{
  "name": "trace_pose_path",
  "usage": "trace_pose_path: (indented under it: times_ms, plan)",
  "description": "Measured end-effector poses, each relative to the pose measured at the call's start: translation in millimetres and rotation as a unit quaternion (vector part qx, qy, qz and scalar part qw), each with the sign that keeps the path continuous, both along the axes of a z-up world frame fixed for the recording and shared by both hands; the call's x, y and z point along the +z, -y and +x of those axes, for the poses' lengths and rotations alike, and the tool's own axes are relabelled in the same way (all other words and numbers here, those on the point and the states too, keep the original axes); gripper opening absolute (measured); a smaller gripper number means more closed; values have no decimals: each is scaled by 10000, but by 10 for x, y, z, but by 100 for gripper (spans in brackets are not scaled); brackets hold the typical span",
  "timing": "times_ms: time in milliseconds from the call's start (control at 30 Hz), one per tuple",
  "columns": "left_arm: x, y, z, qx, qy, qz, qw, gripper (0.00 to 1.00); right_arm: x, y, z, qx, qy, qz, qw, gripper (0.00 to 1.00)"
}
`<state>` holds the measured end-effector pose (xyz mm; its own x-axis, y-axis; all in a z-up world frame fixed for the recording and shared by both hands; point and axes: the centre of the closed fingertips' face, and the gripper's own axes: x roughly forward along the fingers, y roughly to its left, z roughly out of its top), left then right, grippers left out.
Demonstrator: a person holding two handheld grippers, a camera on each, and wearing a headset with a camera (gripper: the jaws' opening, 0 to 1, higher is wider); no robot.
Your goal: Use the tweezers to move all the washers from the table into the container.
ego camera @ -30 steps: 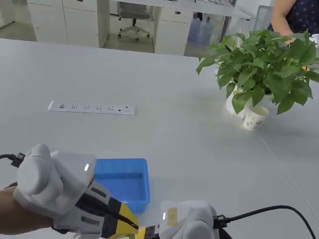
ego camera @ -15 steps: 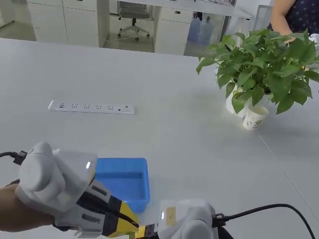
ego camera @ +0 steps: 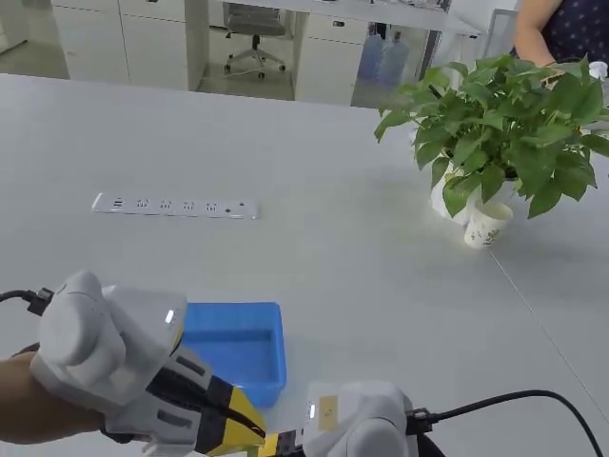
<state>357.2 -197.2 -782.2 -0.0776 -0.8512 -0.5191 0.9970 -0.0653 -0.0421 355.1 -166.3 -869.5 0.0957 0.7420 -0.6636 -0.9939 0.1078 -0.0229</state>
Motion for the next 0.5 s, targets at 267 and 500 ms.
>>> trace_pose_path:
  times_ms: [267, 500]
  plan:
    - [2, 2, -3, -8, -9, 50, 10000, 3, 6, -1, 3, -31, 1, 25, 10000, 9]
    - [-2, -18, 0, -4, -16, 149, 9999, 4, 11, -6, -4, 11, 14, -11, 10000, 9]
